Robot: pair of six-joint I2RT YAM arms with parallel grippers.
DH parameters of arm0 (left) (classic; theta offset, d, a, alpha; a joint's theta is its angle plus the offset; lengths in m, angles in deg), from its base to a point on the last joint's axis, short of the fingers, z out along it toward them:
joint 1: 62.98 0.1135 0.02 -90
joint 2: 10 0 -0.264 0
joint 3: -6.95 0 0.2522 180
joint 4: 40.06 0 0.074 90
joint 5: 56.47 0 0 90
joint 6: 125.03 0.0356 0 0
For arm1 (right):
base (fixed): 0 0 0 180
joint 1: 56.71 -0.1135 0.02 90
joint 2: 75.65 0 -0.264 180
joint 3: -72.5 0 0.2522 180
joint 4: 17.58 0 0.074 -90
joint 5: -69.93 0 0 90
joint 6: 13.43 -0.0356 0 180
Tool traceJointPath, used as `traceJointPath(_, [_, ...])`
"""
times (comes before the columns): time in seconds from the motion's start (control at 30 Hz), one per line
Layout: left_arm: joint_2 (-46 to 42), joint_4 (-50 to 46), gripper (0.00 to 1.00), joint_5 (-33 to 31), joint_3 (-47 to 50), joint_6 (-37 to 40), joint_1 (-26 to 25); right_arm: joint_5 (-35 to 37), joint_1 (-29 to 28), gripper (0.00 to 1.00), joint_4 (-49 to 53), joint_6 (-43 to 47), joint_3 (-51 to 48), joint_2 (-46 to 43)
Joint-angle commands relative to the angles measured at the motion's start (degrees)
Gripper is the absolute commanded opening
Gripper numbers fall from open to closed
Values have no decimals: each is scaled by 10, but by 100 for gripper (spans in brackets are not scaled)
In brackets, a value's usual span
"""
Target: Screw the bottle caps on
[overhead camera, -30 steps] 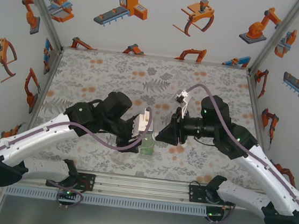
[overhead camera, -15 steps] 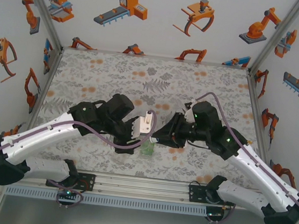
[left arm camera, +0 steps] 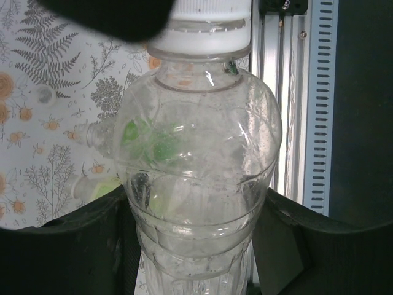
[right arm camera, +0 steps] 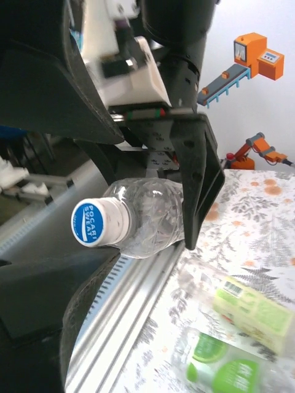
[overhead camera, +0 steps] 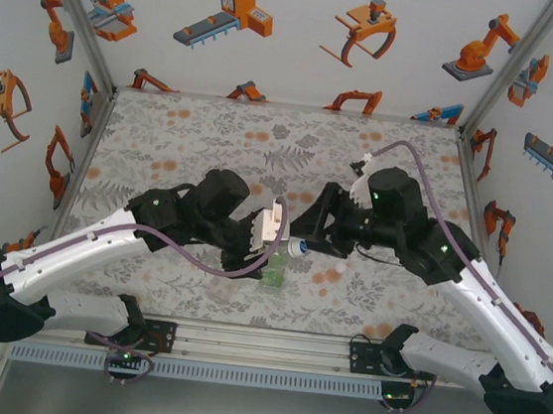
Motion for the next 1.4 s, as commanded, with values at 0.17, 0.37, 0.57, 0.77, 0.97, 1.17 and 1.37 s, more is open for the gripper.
traceJointPath(0.17, [-13,15,0,19,-12,-4,-2,12,-3,60,-20,266,36,-29])
traceJointPath(0.37, [-16,15,0,26,-11,-9,-3,-54,-3,63,-69,505,11,-58])
traceJointPath(0.57, [-19,15,0,28,-14,-14,-5,-231,-3,61,-111,702,-19,-72])
traceJointPath(0.77, [-30,15,0,35,-12,-18,-6,-286,-3,57,-112,792,-35,-70])
traceJointPath(0.97, [-42,16,0,44,-8,-24,-8,-284,-3,54,-137,802,-74,-70])
traceJointPath(1.17, [-47,16,0,44,-4,-25,-8,-292,-3,45,-158,793,-83,-73])
traceJointPath(1.37, [-44,16,0,41,-7,-22,-8,-287,-4,26,-170,773,-89,-73])
